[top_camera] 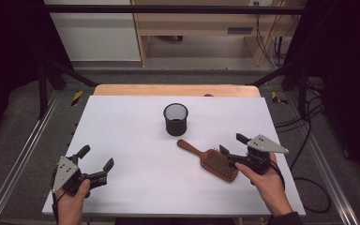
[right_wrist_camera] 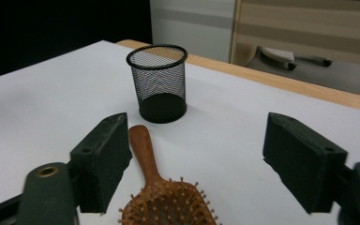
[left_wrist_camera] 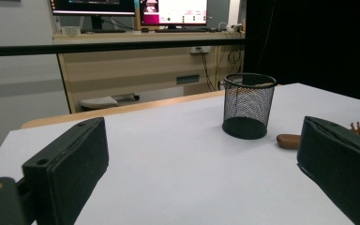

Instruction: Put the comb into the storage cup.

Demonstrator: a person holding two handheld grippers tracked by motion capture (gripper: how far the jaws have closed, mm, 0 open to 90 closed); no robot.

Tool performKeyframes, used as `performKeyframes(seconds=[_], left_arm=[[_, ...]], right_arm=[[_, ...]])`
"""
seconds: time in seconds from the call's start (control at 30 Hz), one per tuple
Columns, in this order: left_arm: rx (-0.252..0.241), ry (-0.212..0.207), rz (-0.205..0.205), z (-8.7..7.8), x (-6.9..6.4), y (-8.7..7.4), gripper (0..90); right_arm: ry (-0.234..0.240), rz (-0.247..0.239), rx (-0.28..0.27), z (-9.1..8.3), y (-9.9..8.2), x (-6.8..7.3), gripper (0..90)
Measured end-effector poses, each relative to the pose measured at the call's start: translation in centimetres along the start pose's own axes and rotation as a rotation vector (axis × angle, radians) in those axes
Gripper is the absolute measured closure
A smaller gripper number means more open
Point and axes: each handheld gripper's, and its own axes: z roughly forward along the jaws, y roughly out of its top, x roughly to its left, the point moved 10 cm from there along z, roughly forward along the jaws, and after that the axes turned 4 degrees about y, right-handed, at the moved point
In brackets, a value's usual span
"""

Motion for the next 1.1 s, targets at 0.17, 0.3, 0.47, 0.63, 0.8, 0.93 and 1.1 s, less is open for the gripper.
performKeyframes(seconds=[0.17, 0.3, 0.47, 0.63, 0.8, 0.93, 1.1], left_arm=[[-0.007, -0.003, -0.002, -0.1, 0.1, 0.3, 2.6], [-0.024, 0.033, -0.013, -0.4, 0.9, 0.6, 3.0], [-0.020, 0.034, -0.028, -0.5, 1.2, 0.6, 3.0], [-0.025, 0.058, -0.017, -0.8, 1.7, 0.8, 3.2], [-0.024, 0.053, -0.018, -0.7, 1.6, 0.8, 3.3], [-0.026, 0.050, -0.022, -0.7, 1.5, 0.8, 3.3], [-0.025, 0.048, -0.021, -0.7, 1.5, 0.8, 3.3]], right_arm=[[0.014, -0.090, 0.106, 2.9, 1.2, 0.5, 51.2], [0.059, -0.129, 0.186, 5.0, 1.2, 1.3, 65.7], [0.080, -0.169, 0.232, 6.9, 0.9, 2.6, 75.3], [0.116, -0.182, 0.301, 8.9, -0.2, 5.0, 83.7], [0.142, -0.183, 0.343, 9.9, -1.0, 6.0, 88.0], [0.157, -0.180, 0.395, 11.0, -2.0, 6.7, 90.0], [0.132, -0.159, 0.441, 12.4, -2.9, 6.9, 90.0]])
